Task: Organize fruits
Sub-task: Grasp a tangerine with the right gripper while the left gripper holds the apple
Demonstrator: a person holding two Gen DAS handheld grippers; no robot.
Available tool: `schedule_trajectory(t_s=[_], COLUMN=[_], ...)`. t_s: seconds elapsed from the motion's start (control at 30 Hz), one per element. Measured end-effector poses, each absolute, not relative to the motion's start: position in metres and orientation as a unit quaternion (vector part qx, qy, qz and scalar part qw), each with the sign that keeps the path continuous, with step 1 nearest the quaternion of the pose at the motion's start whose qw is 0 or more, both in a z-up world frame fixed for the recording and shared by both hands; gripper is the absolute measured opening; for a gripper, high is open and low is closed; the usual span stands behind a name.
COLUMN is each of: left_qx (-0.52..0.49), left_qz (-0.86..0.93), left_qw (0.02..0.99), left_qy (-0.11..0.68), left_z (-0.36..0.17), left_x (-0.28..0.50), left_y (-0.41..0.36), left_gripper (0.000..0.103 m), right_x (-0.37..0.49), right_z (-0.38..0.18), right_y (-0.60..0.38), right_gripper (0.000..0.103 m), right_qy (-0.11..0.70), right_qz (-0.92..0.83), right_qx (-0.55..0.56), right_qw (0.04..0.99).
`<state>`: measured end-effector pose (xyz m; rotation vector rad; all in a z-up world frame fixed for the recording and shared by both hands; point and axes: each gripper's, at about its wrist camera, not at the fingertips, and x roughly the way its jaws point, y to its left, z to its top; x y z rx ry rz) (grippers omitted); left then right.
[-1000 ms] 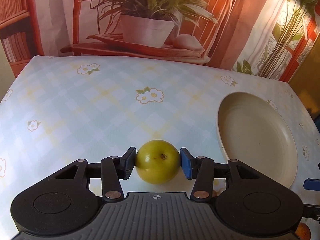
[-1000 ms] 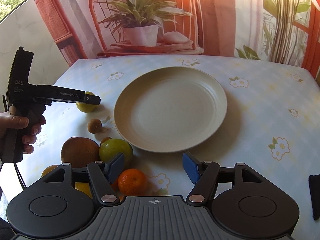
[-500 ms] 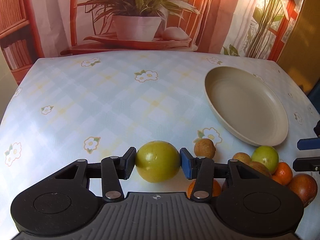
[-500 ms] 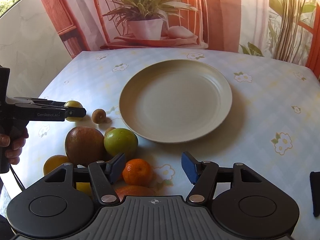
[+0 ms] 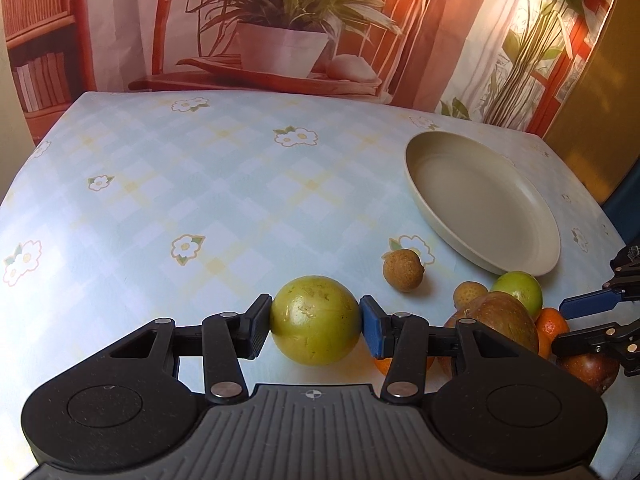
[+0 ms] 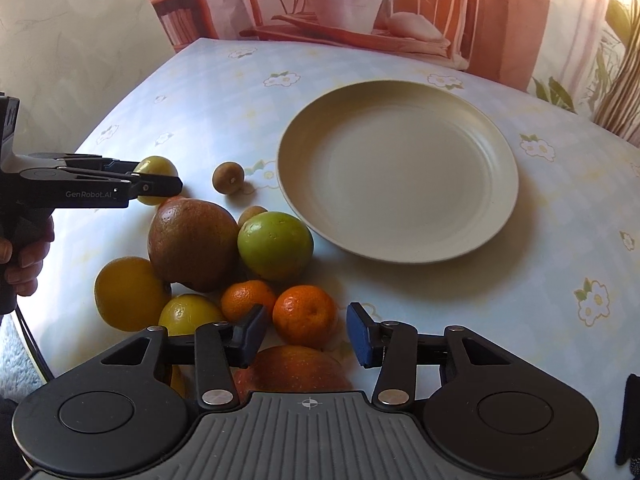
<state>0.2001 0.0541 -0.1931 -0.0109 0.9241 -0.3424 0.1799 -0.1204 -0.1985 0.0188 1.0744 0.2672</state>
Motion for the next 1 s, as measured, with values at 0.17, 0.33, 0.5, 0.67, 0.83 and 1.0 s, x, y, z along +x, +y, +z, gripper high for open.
schedule_trajectory(t_s=[0.17,0.33,0.5,0.67,0.83,1.0], left_qx=[-0.007,-0.007,0.005,0.006,0.001,0.012], left_qz=[-0.167,-0.167,-0.163,-0.16,-0.156,-0.157], left_qw=[0.88,0.881,0.882,0.885,0.891,0.898], left_qy=[0.444,0.443,0.442,0.437,0.426,0.41], left_z=[-0.197,-0.197,-0.197,-0.191,-0.178,-0.162], left_x=[0.199,0.198,0.197,0.195,0.196,0.202], left_y=[0.052,0.051,0.049,0.051,0.051,0.045], left_gripper=[0.05,0.05,0.05,0.05,0.05,0.05], right_x=[0.182,0.182,0.18,0.177,0.168,0.164], right_z=[-0.202,-0.206,-0.211,-0.212,-0.208,-0.195], right_y=[-0.124,-0.132,-0.138,-0.141,-0.145,-0.159], right_gripper=[0.04,0.036,0.035,0.034,0.033,0.033], right_qy=[0.515,0.517,0.51,0.5,0.478,0.449], right_qz=[0.131,0.135,0.136,0.135,0.137,0.129], right_qx=[0.032,0.061,0.08,0.092,0.09,0.09], right_qw=[0.847,0.843,0.845,0.851,0.863,0.88])
